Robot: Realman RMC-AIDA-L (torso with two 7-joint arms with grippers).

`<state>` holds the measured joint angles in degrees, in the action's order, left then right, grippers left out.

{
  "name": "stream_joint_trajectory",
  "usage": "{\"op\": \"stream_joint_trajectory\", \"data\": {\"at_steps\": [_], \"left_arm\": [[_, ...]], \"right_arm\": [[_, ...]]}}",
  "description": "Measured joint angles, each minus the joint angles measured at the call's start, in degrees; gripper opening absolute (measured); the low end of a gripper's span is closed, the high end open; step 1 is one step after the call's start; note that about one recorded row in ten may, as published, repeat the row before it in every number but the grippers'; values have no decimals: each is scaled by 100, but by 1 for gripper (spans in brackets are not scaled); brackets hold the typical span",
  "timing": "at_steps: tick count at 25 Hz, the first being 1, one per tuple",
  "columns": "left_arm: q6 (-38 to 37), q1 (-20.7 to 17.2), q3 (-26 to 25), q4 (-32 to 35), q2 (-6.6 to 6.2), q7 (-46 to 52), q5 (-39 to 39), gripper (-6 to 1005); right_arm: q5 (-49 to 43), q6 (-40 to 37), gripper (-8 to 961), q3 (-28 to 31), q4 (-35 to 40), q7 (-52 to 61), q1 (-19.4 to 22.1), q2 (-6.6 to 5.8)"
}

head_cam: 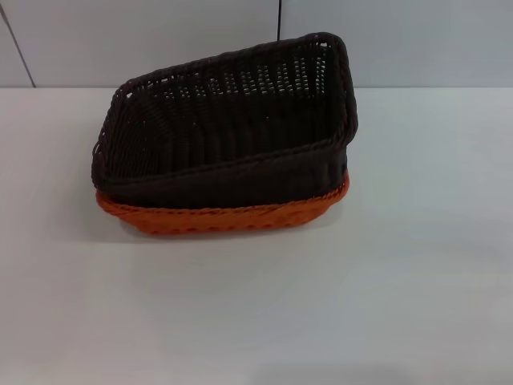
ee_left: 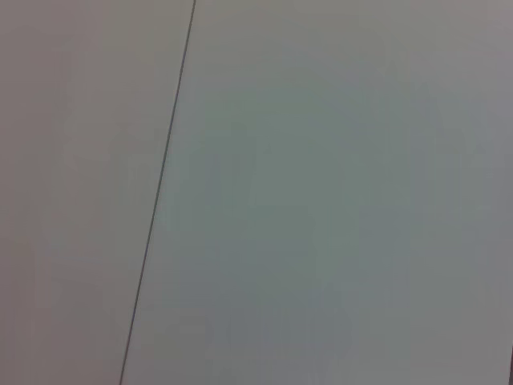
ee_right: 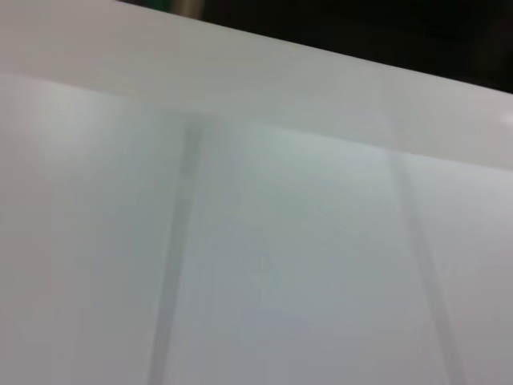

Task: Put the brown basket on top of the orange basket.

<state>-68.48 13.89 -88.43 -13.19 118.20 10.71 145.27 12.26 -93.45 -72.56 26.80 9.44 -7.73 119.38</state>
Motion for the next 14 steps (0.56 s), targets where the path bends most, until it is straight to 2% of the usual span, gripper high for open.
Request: {"op": "stream_joint_trajectory", "data": {"at_steps": [2,6,14], "left_arm": [[12,5,13,35,0,-15,9,770],[-141,-69,46,55,17,-174,37,770],[-589,-343,156,1,37,-296,40,770]], "right_arm": [[687,-342,695,-36,-918,28,-321,1],[845,-355,696,-44,-1299,99,-423,6],[835,-356,695,-174,-1592,1017,-384,-24]]}}
